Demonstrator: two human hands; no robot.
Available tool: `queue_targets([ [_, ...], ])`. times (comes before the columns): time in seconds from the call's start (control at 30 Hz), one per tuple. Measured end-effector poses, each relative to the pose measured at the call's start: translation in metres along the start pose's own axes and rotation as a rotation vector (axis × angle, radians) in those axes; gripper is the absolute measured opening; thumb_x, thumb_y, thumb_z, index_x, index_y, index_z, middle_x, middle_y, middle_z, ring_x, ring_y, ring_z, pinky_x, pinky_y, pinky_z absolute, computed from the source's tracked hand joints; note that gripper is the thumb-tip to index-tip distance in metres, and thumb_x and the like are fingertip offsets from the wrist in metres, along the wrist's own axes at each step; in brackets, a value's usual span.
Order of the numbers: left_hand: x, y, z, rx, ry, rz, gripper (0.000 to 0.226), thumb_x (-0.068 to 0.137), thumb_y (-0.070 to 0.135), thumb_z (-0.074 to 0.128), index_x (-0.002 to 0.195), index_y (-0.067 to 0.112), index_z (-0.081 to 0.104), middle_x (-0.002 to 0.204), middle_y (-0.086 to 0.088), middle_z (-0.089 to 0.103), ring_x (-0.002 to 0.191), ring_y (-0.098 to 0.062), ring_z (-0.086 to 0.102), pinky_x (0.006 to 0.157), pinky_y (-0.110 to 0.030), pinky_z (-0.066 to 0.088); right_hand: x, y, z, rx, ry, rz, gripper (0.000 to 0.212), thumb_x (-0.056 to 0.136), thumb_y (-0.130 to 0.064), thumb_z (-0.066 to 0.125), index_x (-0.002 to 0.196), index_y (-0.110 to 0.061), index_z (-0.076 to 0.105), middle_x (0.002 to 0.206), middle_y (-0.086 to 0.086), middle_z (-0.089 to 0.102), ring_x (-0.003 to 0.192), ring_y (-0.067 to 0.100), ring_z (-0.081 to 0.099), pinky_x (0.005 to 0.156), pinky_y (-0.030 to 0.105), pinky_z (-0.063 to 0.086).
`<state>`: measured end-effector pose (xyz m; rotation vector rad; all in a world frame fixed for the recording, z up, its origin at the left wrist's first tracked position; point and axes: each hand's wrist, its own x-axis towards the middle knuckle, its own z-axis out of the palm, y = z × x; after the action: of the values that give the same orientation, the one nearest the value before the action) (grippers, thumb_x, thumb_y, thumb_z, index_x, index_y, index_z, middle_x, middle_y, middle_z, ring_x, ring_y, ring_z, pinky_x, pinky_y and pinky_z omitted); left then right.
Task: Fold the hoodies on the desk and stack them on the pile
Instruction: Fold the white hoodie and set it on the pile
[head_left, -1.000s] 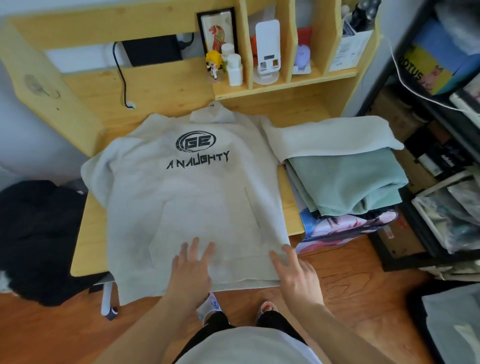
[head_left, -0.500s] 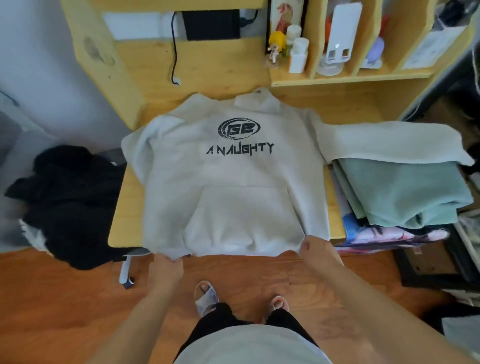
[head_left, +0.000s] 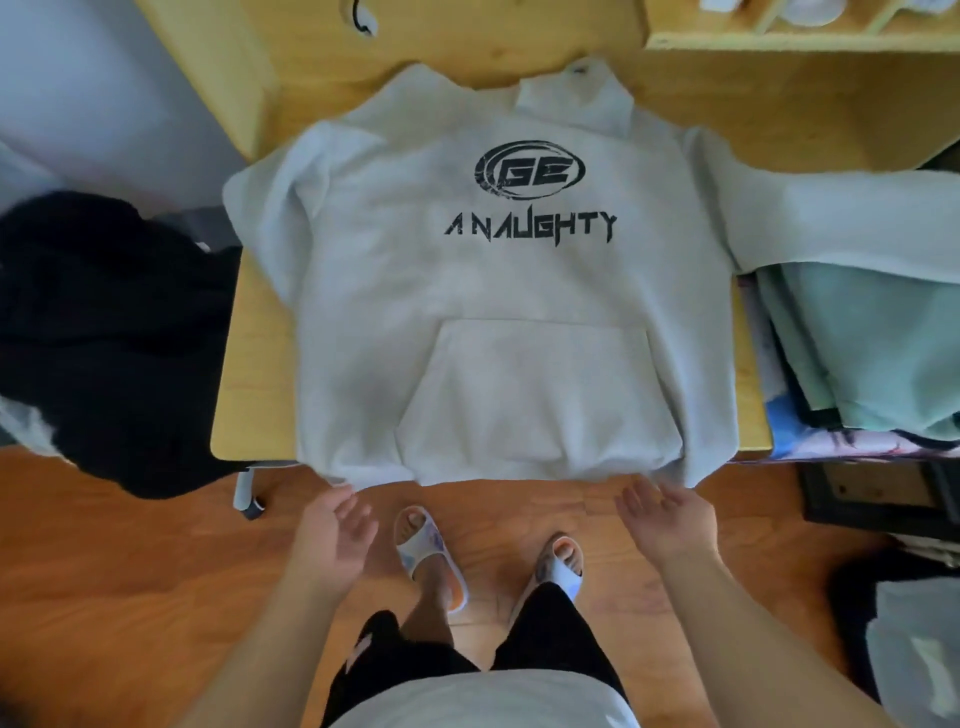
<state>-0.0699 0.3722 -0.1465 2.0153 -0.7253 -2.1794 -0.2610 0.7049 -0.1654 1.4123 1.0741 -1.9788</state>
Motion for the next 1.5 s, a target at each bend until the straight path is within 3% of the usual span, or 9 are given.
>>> queue_targets([
  [0.43, -0.042, 0.0, -0.021, -0.046, 0.081, 0.182, 0.017, 0.102, 0.01, 0.048, 0.105, 0.023, 0.06, 0.123, -0.007, 0.066, 0.113, -0.029, 0.065, 0.101, -0.053, 0.052, -0.022, 0.011, -0.023, 0.17, -0.11, -0.03, 0.017, 0.098, -0.005, 0.054, 0.106, -0.013, 0.067, 0.099, 0.003, 0.069, 0.082, 0.004, 0.068, 0.071, 0.016, 0.053],
  [0.53, -0.051, -0.001, -0.02, -0.035, 0.042, 0.19, 0.017, 0.105, 0.011, 0.046, 0.106, 0.023, 0.058, 0.125, -0.008, 0.066, 0.115, -0.03, 0.064, 0.102, -0.054, 0.051, -0.03, 0.013, -0.062, 0.288, -0.171, 0.044, 0.066, 0.083, -0.006, 0.068, 0.145, 0.003, 0.046, 0.132, 0.025, 0.062, 0.125, 0.023, 0.062, 0.096, 0.027, 0.053],
  [0.6, -0.055, 0.002, -0.02, -0.01, 0.036, 0.192, 0.019, 0.104, 0.009, 0.045, 0.109, 0.022, 0.058, 0.129, -0.01, 0.065, 0.117, -0.029, 0.063, 0.102, -0.052, 0.051, -0.034, 0.018, -0.084, 0.192, -0.216, 0.124, 0.066, 0.096, -0.016, 0.053, 0.147, 0.016, 0.027, 0.138, 0.047, 0.04, 0.137, 0.044, 0.045, 0.125, 0.031, -0.007],
  [0.63, -0.055, 0.003, -0.021, 0.008, 0.042, 0.195, 0.022, 0.104, 0.007, 0.044, 0.11, 0.022, 0.058, 0.131, -0.011, 0.064, 0.118, -0.03, 0.063, 0.1, -0.05, 0.052, -0.032, 0.019, -0.093, 0.057, -0.136, 0.096, 0.053, 0.098, -0.013, 0.054, 0.14, 0.017, 0.042, 0.127, 0.04, 0.055, 0.124, 0.039, 0.06, 0.103, 0.031, 0.051],
  [0.67, -0.055, 0.005, -0.022, 0.023, 0.041, 0.198, 0.025, 0.103, 0.004, 0.043, 0.113, 0.021, 0.058, 0.132, -0.011, 0.063, 0.118, -0.03, 0.063, 0.097, -0.048, 0.053, -0.034, 0.016, -0.094, -0.057, 0.006, 0.071, 0.044, 0.091, -0.009, 0.067, 0.129, 0.01, 0.055, 0.107, 0.024, 0.071, 0.102, 0.026, 0.071, 0.049, 0.015, 0.053],
  [0.77, -0.059, 0.012, -0.027, 0.133, 0.032, 0.234, 0.041, 0.104, -0.001, 0.041, 0.139, 0.018, 0.051, 0.135, -0.01, 0.059, 0.116, -0.029, 0.063, 0.087, -0.045, 0.055, -0.026, 0.012, -0.086, -0.246, 0.166, -0.08, 0.047, 0.085, -0.047, 0.072, 0.107, -0.006, 0.067, 0.104, 0.012, 0.071, 0.088, 0.013, 0.062, 0.086, 0.033, 0.057],
  [0.97, -0.082, 0.022, -0.032, 0.501, -0.083, 0.401, 0.071, 0.1, -0.007, 0.04, 0.153, 0.041, 0.036, 0.133, 0.01, 0.058, 0.117, -0.021, 0.061, 0.088, -0.048, 0.059, -0.061, 0.008, -0.004, -0.894, 0.561, -0.568, 0.049, 0.095, -0.009, 0.052, 0.143, -0.006, 0.045, 0.147, 0.021, 0.041, 0.131, 0.041, 0.044, 0.103, 0.052, 0.043],
  [1.07, -0.079, 0.023, -0.03, 0.554, -0.105, 0.37, 0.076, 0.098, -0.007, 0.044, 0.152, 0.046, 0.036, 0.135, 0.01, 0.06, 0.12, -0.02, 0.062, 0.092, -0.049, 0.059, -0.068, 0.011, 0.047, -1.348, 0.165, -1.132, 0.044, 0.095, -0.008, 0.053, 0.138, -0.013, 0.05, 0.15, 0.012, 0.037, 0.136, 0.034, 0.035, 0.104, 0.052, 0.042],
  [1.5, -0.065, 0.081, -0.014, 1.254, -0.284, 0.01, 0.041, 0.085, 0.001, 0.051, 0.122, 0.019, 0.051, 0.099, -0.001, 0.077, 0.09, -0.018, 0.075, 0.077, -0.032, 0.056, 0.005, -0.036, 0.188, -2.301, 0.112, -0.955, 0.076, 0.099, -0.067, 0.02, 0.16, -0.033, -0.011, 0.167, 0.0, -0.023, 0.154, 0.032, -0.018, 0.124, 0.053, -0.004],
])
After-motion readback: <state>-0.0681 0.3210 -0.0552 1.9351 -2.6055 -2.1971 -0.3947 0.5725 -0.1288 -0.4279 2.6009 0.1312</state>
